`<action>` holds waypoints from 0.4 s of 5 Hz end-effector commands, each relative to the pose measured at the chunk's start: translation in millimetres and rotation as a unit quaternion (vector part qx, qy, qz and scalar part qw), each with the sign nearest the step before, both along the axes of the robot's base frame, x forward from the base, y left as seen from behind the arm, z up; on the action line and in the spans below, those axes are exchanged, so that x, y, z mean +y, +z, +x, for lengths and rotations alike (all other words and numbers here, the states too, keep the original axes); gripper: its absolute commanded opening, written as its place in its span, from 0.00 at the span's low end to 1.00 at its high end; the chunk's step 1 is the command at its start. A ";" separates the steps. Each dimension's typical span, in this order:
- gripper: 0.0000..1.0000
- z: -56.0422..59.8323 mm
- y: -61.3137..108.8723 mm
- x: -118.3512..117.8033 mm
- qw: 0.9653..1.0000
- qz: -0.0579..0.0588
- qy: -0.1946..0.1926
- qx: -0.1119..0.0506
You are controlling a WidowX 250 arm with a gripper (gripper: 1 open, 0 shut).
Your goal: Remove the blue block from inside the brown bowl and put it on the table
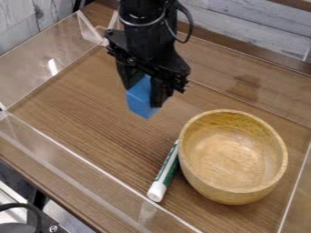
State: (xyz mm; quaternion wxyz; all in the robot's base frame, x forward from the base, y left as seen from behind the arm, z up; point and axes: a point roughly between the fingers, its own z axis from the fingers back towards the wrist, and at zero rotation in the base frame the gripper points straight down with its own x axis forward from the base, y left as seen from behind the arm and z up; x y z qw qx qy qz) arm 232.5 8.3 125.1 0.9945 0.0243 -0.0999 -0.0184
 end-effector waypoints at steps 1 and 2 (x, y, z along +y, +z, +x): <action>0.00 3.9 1.9 2.1 1.000 -0.002 0.005 -0.015; 0.00 5.2 -5.1 2.8 1.000 -0.004 0.007 -0.013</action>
